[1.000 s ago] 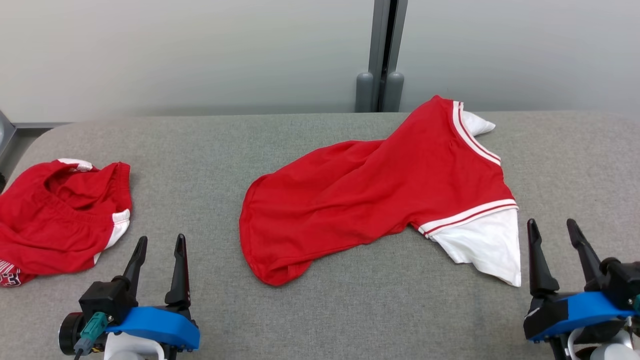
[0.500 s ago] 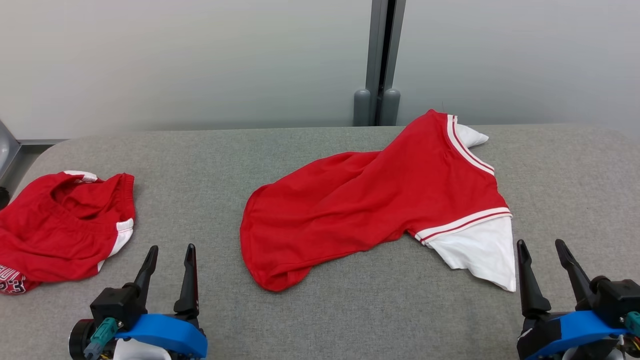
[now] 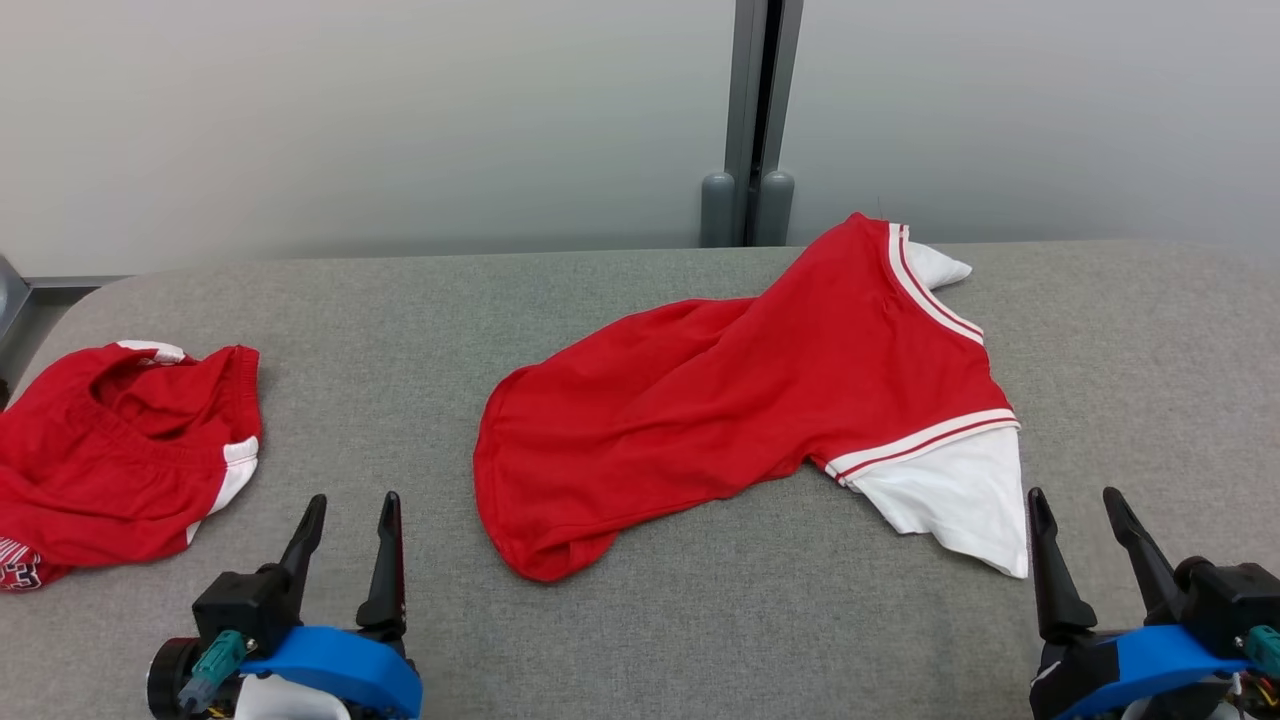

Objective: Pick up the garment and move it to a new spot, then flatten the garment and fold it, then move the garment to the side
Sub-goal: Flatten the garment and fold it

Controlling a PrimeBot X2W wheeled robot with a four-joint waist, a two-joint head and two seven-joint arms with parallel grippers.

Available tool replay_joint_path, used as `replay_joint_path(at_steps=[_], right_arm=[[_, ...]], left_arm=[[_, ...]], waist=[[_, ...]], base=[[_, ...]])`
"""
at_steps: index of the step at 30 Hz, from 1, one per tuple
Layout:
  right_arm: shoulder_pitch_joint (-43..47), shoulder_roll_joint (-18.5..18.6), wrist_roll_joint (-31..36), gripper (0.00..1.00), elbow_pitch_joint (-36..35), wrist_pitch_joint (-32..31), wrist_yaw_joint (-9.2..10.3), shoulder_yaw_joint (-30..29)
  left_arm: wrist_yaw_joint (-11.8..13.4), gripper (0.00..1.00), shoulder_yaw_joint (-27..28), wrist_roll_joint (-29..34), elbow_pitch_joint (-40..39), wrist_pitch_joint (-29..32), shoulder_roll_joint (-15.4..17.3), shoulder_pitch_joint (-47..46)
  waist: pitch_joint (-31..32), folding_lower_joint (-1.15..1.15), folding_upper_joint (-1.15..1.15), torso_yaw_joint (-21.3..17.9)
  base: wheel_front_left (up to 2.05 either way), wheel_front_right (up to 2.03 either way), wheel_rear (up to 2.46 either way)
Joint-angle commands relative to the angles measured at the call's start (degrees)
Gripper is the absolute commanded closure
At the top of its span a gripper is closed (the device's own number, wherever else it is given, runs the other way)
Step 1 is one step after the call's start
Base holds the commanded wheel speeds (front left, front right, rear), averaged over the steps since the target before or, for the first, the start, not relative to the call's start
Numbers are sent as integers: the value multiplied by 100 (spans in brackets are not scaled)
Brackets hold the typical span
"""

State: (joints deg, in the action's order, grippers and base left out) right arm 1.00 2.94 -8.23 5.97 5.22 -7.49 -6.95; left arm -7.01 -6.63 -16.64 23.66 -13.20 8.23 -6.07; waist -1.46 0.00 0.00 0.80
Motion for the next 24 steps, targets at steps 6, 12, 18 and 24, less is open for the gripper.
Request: replay_joint_path(at_steps=[6,12,18,24], right_arm=[[-255,-5,53,0,74,-295,-1,48],[-551,-2,112,0,551,-951,-1,-97],[-876,-1,118,0,1011,-1279,-1,-122],[-1211,0,154,0,1462,-1394,-1,-101]], left_arm=[[-8,0,-354,-31,197,287,-95,-265],[-30,0,-641,-165,805,862,-222,-542],[27,0,-754,-237,1390,1149,-293,-825],[247,0,-736,-202,1860,1168,-321,-1132]], waist=[[-129,0,0,-62],[-235,0,0,-159],[-368,0,0,-231],[-564,0,0,-295]], base=[[0,0,0],[0,0,0],[0,0,0],[0,0,0]])
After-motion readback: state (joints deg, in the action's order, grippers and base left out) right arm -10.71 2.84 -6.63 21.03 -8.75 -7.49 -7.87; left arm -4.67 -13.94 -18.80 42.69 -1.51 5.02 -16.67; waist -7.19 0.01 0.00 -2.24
